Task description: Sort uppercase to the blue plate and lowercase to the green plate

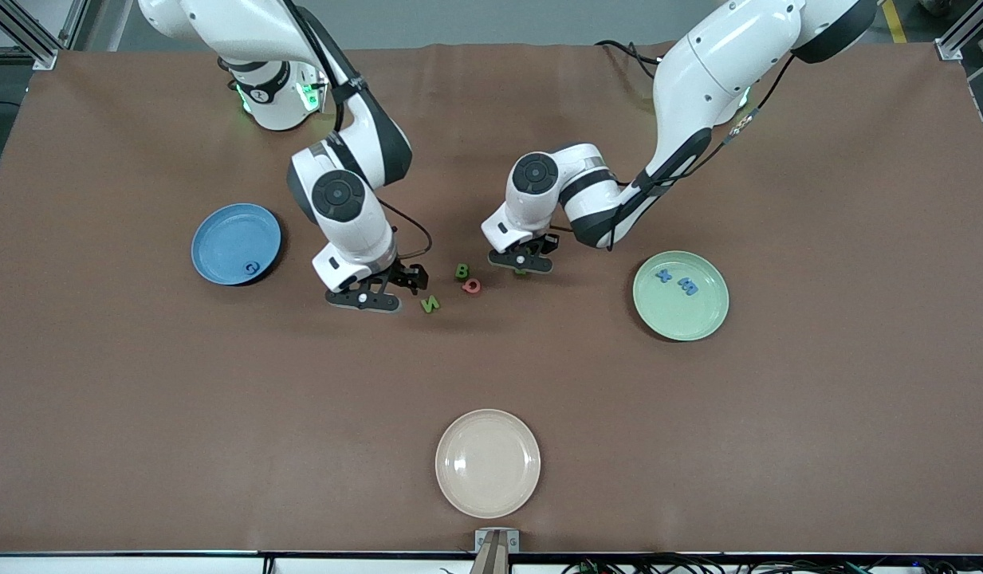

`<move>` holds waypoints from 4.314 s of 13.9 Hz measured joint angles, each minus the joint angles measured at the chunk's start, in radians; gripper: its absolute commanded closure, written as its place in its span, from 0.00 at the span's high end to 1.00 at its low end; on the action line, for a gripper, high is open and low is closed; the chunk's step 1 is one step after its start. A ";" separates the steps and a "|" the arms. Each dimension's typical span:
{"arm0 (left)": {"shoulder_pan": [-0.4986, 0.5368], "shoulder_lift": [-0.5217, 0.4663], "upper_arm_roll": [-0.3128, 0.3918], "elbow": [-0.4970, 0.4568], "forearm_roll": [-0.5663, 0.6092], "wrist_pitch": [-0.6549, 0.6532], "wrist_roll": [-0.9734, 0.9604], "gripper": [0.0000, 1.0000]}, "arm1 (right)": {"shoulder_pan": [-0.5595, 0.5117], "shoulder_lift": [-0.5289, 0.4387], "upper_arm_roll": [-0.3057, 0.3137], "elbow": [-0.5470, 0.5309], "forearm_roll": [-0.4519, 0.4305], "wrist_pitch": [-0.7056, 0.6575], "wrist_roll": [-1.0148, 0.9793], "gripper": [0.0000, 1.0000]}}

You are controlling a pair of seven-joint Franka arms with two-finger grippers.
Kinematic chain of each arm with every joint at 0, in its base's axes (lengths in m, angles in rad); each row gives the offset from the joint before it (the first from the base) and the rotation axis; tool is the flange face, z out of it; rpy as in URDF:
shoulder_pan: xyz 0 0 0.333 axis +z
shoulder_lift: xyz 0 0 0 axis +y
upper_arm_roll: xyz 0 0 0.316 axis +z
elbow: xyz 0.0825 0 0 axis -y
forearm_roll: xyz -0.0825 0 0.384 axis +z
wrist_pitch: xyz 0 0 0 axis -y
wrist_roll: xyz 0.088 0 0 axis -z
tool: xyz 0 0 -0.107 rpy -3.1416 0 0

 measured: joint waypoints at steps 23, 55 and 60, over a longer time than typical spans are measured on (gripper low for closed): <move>0.536 -0.203 -0.237 -0.233 0.011 -0.040 0.163 0.14 | 0.057 0.218 0.001 0.069 0.000 0.173 -0.013 0.79; 0.707 -0.100 -0.320 -0.151 0.201 -0.118 0.222 0.99 | 0.062 0.187 0.004 0.087 0.005 0.053 0.125 1.00; 0.544 -0.100 -0.327 -0.062 0.172 -0.208 0.147 0.99 | 0.025 0.145 -0.012 0.154 0.015 -0.047 0.287 1.00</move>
